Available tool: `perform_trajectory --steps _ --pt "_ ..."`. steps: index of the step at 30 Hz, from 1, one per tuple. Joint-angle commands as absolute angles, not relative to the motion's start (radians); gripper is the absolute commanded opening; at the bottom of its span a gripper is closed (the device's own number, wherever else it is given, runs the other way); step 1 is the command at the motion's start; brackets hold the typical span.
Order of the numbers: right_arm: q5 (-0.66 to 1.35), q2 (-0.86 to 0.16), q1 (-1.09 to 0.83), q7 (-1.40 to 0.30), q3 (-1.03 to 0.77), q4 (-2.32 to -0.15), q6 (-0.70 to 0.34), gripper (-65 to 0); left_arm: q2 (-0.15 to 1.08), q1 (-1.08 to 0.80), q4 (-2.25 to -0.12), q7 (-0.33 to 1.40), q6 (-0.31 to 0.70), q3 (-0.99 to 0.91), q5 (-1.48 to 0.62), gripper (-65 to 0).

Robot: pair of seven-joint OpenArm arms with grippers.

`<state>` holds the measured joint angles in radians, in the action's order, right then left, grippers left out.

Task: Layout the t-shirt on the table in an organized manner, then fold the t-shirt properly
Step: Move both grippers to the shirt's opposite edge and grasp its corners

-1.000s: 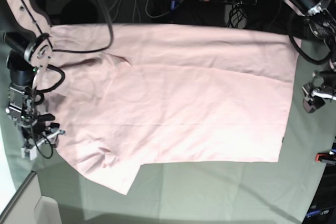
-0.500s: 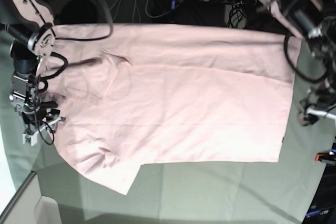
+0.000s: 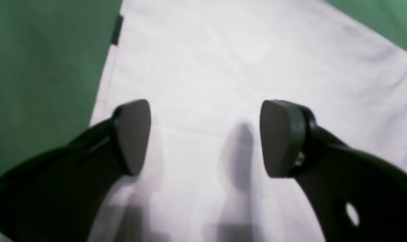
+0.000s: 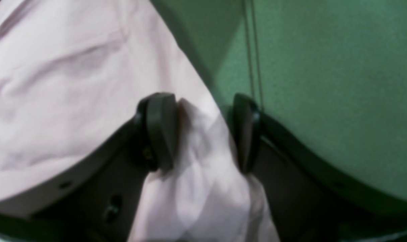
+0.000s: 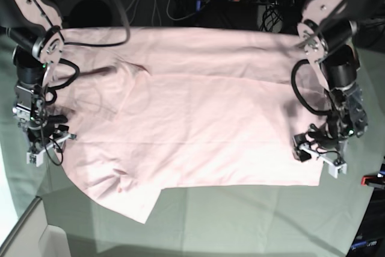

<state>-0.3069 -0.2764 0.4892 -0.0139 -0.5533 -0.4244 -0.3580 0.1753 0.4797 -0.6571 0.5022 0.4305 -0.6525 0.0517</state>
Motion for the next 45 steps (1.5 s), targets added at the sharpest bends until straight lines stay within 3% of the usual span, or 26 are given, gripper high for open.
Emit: perform_trajectory --steps 1,4,7,20,28,34,36,42,45 --pt "-0.305 -0.286 0.506 -0.031 -0.552 -0.427 -0.36 -39.8 0.208 0.512 -0.661 0.469 0.42 -0.653 0.039 -16.0" --pt "-0.305 -0.286 0.506 -0.031 -0.552 -0.427 -0.36 -39.8 0.225 0.507 -0.651 0.417 0.298 -0.653 0.038 -15.9" --pt "-0.305 -0.286 0.507 -0.031 -0.552 -0.427 -0.36 -39.8 0.228 0.506 -0.642 0.363 0.245 -0.645 0.045 -15.9" --pt "-0.305 -0.286 0.507 -0.031 -0.553 -0.427 -0.361 -39.8 0.28 0.53 -0.306 0.151 0.246 -0.602 0.047 -16.4" --pt "-0.305 -0.286 0.507 -0.031 -0.553 -0.427 -0.361 -40.1 0.272 0.535 -0.303 0.145 0.24 -0.384 0.036 -16.5" --pt "-0.305 -0.286 0.507 -0.031 -0.553 -0.427 -0.361 -40.2 0.268 0.536 -0.303 0.145 0.242 -0.369 0.036 -16.7" --pt "-0.305 -0.286 0.507 -0.031 -0.553 -0.427 -0.361 -40.2 0.251 0.532 -0.303 0.145 0.243 -0.367 0.042 -19.8" --pt "-0.305 -0.286 0.507 -0.031 -0.553 -0.427 -0.361 -40.2 0.246 0.503 -0.303 0.142 0.245 -0.374 0.036 -38.8" --pt "-0.305 -0.286 0.507 -0.031 -0.553 -0.427 -0.361 -40.2 0.246 0.501 -0.303 0.142 0.245 -0.374 0.036 -44.0"
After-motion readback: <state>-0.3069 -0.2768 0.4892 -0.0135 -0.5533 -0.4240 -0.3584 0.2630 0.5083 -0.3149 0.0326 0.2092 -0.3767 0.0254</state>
